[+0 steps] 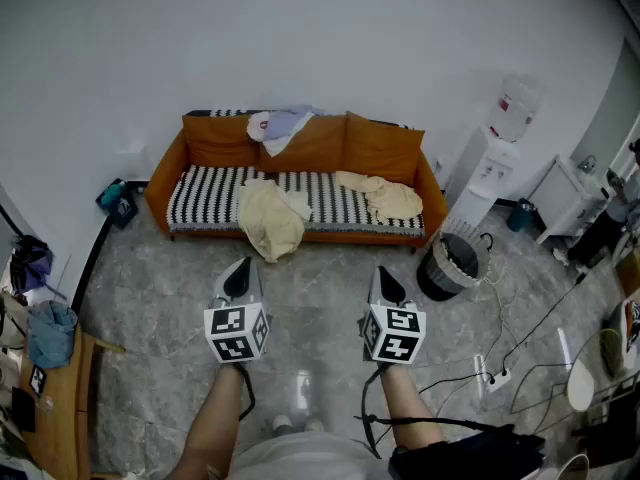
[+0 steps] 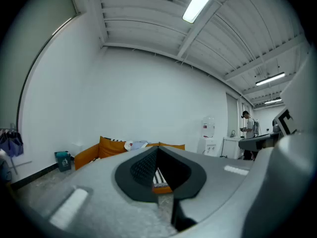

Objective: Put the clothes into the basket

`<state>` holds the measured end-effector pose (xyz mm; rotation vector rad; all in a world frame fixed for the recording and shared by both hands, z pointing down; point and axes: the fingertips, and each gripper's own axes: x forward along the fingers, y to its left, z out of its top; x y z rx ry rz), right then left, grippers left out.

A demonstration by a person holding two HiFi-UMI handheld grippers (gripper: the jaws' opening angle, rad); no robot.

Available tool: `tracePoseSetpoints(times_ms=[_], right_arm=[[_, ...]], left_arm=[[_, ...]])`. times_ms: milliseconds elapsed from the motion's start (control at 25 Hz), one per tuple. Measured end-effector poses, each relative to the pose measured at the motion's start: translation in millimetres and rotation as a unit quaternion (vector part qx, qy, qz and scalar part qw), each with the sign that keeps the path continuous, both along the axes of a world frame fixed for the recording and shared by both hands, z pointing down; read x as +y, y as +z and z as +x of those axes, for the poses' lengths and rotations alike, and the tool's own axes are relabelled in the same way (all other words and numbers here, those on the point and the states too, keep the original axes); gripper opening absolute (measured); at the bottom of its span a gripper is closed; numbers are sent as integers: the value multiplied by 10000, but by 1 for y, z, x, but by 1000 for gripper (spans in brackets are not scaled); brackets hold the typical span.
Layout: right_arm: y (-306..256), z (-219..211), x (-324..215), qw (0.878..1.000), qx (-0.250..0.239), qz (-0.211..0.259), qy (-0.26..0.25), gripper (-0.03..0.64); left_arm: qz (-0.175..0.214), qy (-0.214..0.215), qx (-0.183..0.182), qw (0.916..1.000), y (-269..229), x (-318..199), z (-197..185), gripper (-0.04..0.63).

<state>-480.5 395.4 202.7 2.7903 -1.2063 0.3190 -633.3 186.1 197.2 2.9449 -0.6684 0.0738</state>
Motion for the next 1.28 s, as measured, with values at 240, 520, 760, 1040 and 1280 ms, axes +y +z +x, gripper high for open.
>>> tracePoseSetpoints(times_ms=[240,520,760,1040,1280], right_arm=[[3,-15,-13,10000,-54,22,-38,3],[-1,-15,-19,9989,-129,406,213,3],[9,-12,-27,9988,-214,305,305,3],[16,10,-41,9988,-239,247,351,3],[34,63,-66,9985,-387,209,332,3]], left_arm=[[13,10,-31,10000,1,-14,-11,-6],[68,126,-70,9999,4,-29,-13,-6],[156,184,-125,9996,8,-43,-10,-6],[236,208,-254,9992,17,-57,10,-6],[161,125,-357,9992,33,-82,57,-6]])
